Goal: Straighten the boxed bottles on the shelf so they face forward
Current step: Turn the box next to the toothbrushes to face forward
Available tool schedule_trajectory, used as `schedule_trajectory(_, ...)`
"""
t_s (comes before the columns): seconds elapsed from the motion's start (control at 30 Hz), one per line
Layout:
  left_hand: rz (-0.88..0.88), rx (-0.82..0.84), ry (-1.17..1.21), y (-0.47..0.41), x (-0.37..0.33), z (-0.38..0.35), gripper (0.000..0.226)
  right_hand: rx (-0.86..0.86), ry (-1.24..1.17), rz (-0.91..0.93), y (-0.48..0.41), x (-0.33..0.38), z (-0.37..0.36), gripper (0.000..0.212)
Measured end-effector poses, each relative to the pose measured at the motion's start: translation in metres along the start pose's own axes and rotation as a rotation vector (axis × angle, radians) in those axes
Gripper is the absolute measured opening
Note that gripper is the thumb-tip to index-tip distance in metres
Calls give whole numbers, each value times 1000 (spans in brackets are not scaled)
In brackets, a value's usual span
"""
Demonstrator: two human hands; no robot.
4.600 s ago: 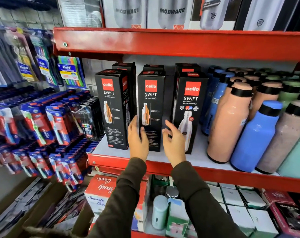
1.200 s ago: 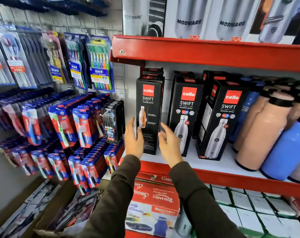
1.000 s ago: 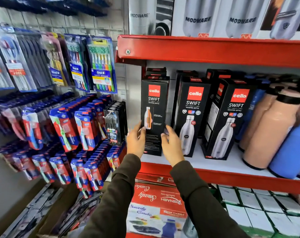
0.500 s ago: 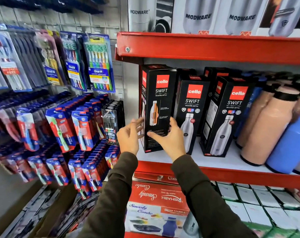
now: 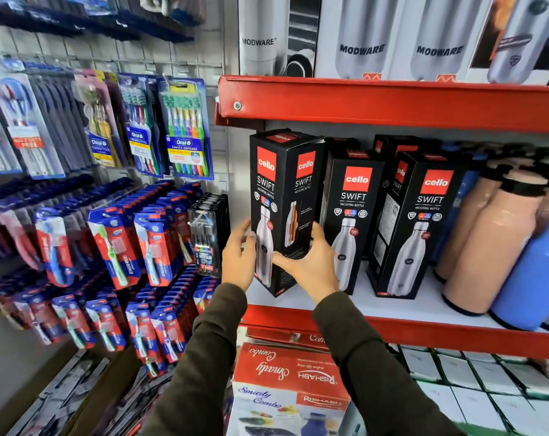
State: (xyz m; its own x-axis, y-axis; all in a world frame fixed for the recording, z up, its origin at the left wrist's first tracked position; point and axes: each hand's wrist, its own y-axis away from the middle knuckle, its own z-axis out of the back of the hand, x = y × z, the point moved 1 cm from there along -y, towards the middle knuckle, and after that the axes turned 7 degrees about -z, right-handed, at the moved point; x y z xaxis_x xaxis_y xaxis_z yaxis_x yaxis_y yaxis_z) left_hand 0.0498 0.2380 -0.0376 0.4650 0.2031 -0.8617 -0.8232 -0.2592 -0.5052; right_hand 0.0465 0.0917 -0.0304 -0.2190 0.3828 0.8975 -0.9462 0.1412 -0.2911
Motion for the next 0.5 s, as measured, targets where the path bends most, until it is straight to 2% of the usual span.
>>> schedule_trajectory(0.1,80,94,125,-3,-1,-5,43,58,-20,32,-1,1,1,84)
schedule_trajectory(0.27,73,83,115,-2,16,-6,36,153,39,71,-3,-2,-3,99)
schedule_trajectory(0.33,43,84,72,-1,22,-7,30,162,62,71,-6,-6,-4,95)
schedule_trajectory(0.5,13,80,13,0,30,-13,32,156,127,65,-11,-12,-6,82)
